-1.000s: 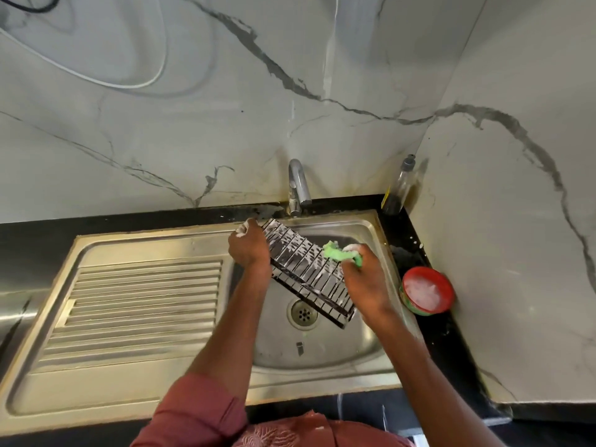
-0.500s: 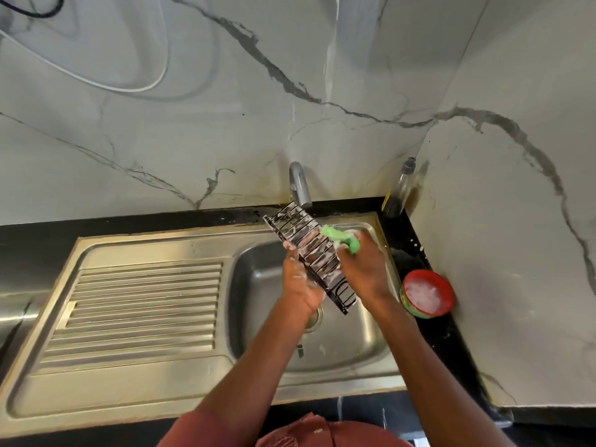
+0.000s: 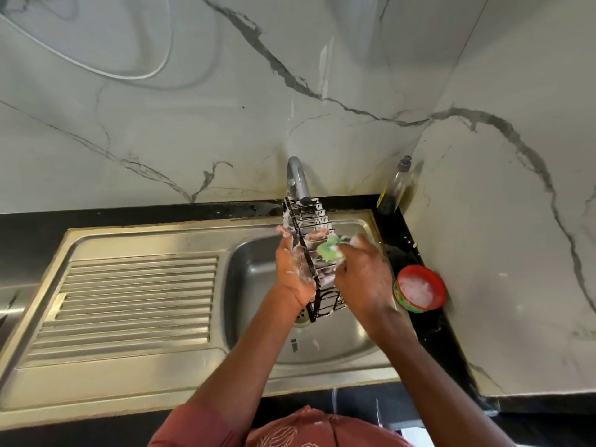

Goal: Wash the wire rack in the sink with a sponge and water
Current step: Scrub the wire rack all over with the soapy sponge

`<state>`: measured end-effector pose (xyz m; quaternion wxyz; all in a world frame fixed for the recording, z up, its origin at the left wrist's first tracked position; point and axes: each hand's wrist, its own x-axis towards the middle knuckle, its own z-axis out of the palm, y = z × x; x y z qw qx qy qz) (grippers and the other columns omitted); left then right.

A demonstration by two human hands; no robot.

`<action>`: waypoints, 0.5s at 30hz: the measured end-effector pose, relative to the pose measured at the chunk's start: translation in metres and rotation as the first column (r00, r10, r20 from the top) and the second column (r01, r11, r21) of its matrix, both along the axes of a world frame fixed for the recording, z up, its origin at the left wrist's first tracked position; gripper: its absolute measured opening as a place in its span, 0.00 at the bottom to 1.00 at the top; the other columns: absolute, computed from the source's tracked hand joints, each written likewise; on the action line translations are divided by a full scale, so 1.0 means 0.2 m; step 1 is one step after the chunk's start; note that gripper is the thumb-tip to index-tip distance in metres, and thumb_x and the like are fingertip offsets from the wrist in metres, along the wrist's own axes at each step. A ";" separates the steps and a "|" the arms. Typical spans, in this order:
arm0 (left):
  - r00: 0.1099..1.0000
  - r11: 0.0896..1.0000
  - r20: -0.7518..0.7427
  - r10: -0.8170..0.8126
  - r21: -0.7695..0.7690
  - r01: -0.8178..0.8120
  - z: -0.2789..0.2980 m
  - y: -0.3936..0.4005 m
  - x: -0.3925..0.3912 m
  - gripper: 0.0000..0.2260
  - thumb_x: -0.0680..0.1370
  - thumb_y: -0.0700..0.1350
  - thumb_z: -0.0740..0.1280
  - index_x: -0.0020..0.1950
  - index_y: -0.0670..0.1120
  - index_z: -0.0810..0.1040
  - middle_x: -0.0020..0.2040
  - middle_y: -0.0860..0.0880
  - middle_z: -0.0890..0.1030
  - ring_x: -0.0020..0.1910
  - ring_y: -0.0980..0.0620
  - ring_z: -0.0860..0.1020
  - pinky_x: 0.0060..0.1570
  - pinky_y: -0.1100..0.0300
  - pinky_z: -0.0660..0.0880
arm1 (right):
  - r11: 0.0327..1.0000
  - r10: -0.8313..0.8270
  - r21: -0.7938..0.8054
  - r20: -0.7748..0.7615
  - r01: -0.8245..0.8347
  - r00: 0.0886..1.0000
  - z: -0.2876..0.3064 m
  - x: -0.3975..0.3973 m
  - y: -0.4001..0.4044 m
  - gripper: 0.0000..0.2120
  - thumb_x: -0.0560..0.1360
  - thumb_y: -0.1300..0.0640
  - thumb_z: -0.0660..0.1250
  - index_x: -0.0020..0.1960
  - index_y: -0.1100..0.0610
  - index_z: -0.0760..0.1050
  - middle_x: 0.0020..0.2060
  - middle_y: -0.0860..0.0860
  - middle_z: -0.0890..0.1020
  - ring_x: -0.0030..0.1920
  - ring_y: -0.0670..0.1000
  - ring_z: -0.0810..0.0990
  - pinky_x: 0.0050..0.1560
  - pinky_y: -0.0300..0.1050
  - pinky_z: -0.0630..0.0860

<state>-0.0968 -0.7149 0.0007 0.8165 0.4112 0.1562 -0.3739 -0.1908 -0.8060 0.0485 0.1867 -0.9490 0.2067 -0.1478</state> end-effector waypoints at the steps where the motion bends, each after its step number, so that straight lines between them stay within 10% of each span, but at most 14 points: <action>1: 1.000 1.000 0.015 -0.006 0.015 0.005 0.01 0.00 0.00 0.37 0.80 0.72 0.52 0.67 0.45 0.81 0.61 0.40 0.85 0.62 0.41 0.82 0.66 0.46 0.75 | 0.999 -0.039 -0.002 0.009 0.039 0.999 0.01 0.01 -0.02 0.24 0.72 0.71 0.66 0.62 0.53 0.82 0.62 0.55 0.80 0.54 0.55 0.83 0.47 0.46 0.80; 8: 0.999 0.989 0.031 -0.044 0.142 0.039 -0.05 0.01 0.00 0.26 0.86 0.60 0.52 0.54 0.45 0.84 0.46 0.44 0.87 0.44 0.49 0.85 0.42 0.58 0.79 | 0.975 0.199 0.092 0.024 -0.200 0.980 0.04 0.09 0.04 0.24 0.70 0.68 0.69 0.61 0.49 0.83 0.62 0.50 0.82 0.58 0.50 0.82 0.63 0.57 0.77; 12: 0.997 0.974 0.071 -0.009 0.226 -0.007 -0.07 0.04 0.02 0.33 0.81 0.71 0.54 0.68 0.47 0.80 0.66 0.44 0.81 0.67 0.45 0.77 0.70 0.48 0.72 | 0.968 0.244 0.054 0.005 -0.244 0.970 0.07 0.14 0.09 0.25 0.70 0.71 0.68 0.62 0.51 0.83 0.63 0.51 0.81 0.61 0.51 0.80 0.63 0.48 0.78; 15: 0.999 0.999 0.030 0.015 0.051 -0.016 -0.08 0.06 0.05 0.37 0.79 0.73 0.55 0.65 0.44 0.83 0.57 0.40 0.85 0.60 0.41 0.82 0.69 0.46 0.74 | 0.940 0.341 -0.010 0.028 -0.341 0.940 0.07 0.01 0.14 0.24 0.67 0.72 0.70 0.58 0.52 0.85 0.57 0.50 0.84 0.56 0.52 0.81 0.58 0.45 0.78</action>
